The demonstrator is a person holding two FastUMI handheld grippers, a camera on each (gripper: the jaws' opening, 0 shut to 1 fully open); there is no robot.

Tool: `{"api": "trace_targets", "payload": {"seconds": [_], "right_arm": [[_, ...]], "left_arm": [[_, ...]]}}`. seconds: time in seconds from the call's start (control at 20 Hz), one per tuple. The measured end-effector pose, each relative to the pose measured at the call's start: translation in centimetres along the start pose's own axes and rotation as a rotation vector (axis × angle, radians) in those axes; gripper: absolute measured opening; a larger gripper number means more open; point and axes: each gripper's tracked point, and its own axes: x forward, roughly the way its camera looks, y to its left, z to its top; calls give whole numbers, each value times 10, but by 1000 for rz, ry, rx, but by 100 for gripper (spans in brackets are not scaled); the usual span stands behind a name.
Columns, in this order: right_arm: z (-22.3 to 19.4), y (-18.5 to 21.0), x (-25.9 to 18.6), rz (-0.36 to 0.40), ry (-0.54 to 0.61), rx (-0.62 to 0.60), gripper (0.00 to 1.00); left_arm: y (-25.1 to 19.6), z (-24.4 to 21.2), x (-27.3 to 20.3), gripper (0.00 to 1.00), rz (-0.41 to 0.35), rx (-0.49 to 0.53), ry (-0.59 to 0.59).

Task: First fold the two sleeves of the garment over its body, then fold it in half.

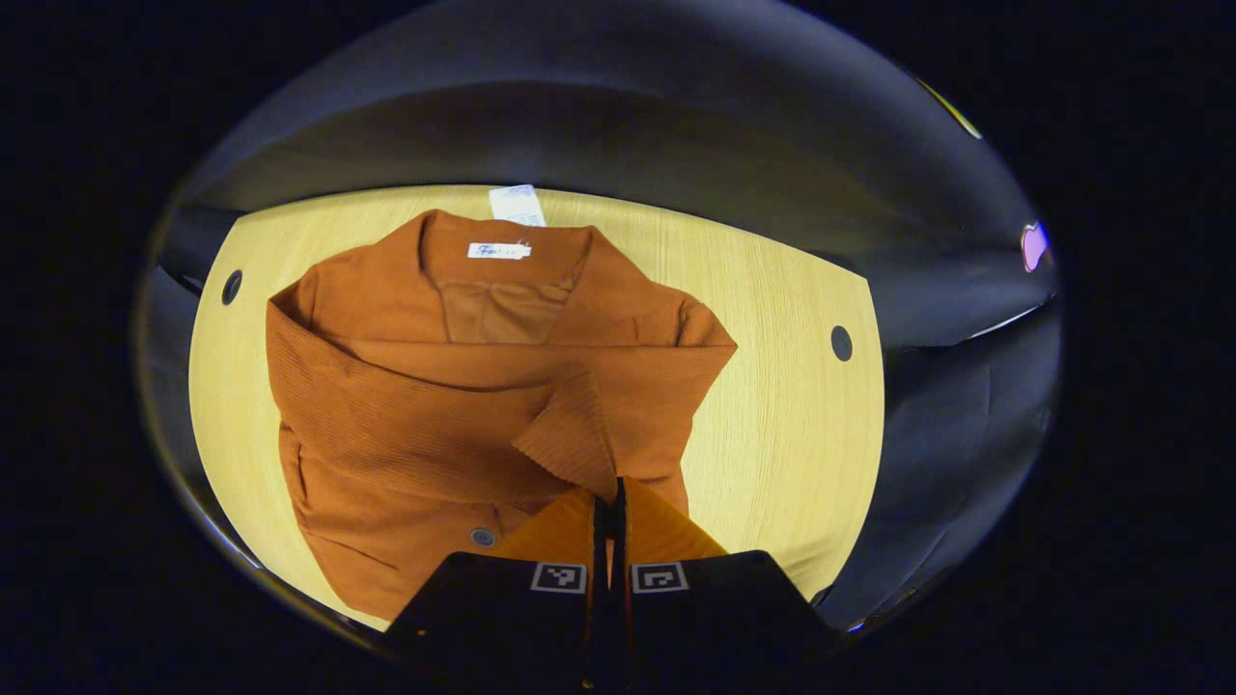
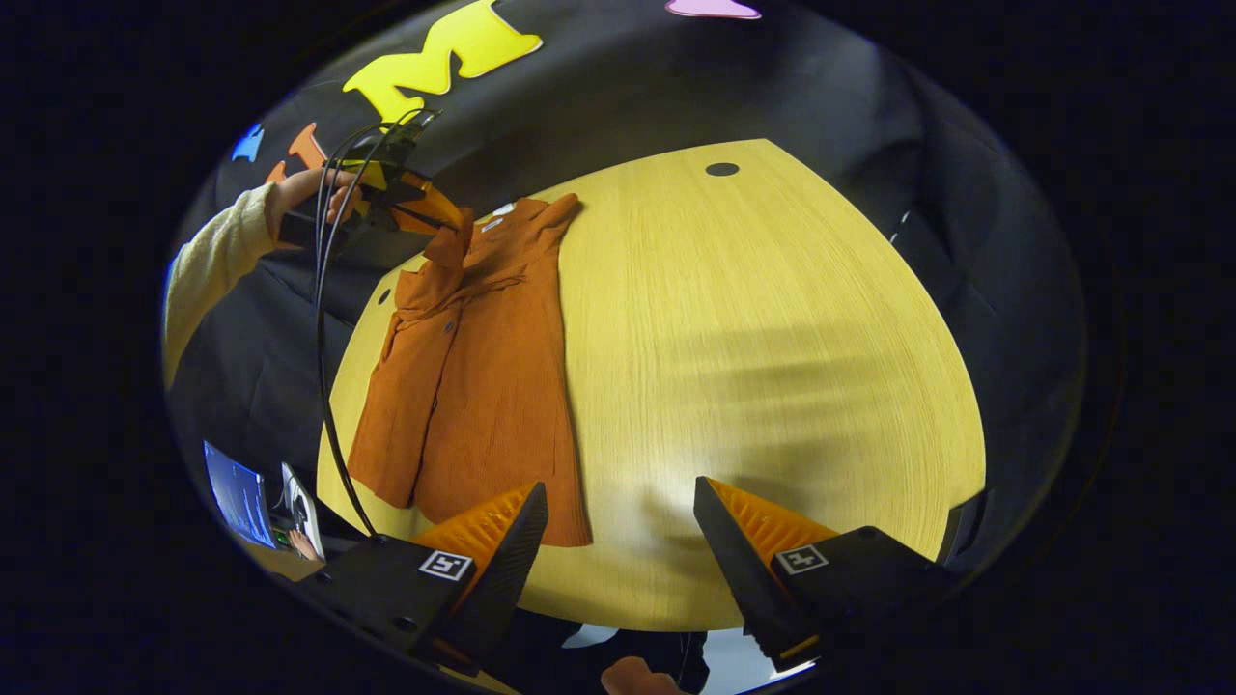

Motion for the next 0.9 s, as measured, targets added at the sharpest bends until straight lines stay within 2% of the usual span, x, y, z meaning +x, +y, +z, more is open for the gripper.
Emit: {"api": "trace_targets", "payload": {"seconds": [0.35, 0.4, 0.45, 0.5, 0.6, 0.65, 0.7, 0.85, 0.9], "right_arm": [[-8, -7, -7, -30, -5, 3, 97], [-8, -7, -7, -32, -7, 4, 93], [-7, -6, -6, -35, -8, 6, 97], [-7, -5, -5, -38, -7, 9, 97], [-7, 0, -3, -36, -4, 11, 97], [-7, 5, -1, -35, 0, 7, 93], [-5, 9, 0, -33, 1, -1, 97], [-2, 29, 4, -19, 0, -36, 97], [1, 36, 6, -13, -2, -48, 97]], "left_arm": [[-28, 0, 27, 10, -73, -50, -20], [-33, 0, 27, 12, -98, -63, -29], [-39, -1, 26, 18, -132, -81, -32], [-45, -3, 25, 25, -159, -96, -29], [-44, -6, 20, 49, -170, -115, -27], [-43, -7, 17, 61, -178, -115, -37], [-43, -9, 11, 65, -187, -112, -48], [-27, -22, -5, 99, -184, -99, -75], [-23, -28, -8, 99, -190, -100, -80]]}}
